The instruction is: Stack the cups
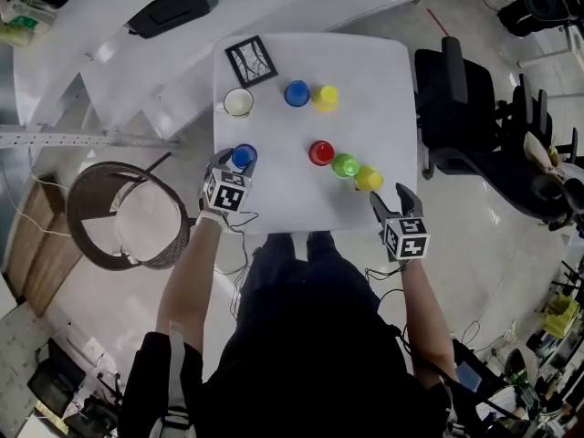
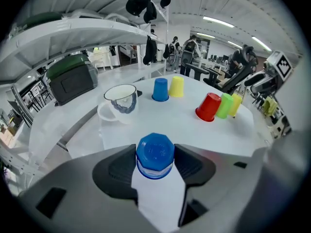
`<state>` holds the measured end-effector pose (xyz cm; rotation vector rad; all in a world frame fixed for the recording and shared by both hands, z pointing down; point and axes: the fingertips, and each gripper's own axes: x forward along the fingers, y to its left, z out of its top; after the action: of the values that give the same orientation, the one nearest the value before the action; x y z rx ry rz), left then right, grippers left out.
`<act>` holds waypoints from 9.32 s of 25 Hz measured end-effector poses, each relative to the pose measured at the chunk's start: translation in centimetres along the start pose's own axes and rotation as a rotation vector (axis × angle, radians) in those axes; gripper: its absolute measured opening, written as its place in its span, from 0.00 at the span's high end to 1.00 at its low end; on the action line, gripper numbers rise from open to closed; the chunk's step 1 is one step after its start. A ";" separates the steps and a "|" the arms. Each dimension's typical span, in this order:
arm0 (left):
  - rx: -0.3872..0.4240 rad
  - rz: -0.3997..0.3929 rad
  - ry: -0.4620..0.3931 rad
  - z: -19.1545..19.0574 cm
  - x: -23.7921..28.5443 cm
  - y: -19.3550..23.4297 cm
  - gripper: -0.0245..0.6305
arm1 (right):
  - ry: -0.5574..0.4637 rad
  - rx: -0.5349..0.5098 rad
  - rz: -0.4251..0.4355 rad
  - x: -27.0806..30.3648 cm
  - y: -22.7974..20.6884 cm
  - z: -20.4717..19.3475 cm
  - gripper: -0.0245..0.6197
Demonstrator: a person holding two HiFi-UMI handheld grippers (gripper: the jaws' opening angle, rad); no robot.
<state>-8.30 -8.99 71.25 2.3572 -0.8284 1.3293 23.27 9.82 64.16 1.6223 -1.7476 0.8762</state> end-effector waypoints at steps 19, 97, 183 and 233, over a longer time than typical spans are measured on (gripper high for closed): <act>-0.002 -0.088 -0.295 10.4 -7.0 -10.5 0.56 | -0.059 0.072 0.011 -1.3 -3.4 0.0 0.51; -0.019 0.123 -0.070 -2.8 -5.4 -8.4 0.56 | -0.081 0.074 -0.003 -1.8 -4.8 1.3 0.61; -0.125 0.152 0.005 -5.4 -6.2 -14.6 0.56 | -0.115 -0.033 0.176 0.5 -7.3 3.7 0.65; -0.352 0.173 -0.107 -12.3 -14.5 -1.2 0.56 | -0.016 -0.482 0.348 6.9 19.3 10.7 0.65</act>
<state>-21.68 3.26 65.33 2.1305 -1.2133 1.0220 3.64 -2.10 61.76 1.0351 -2.0909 0.5264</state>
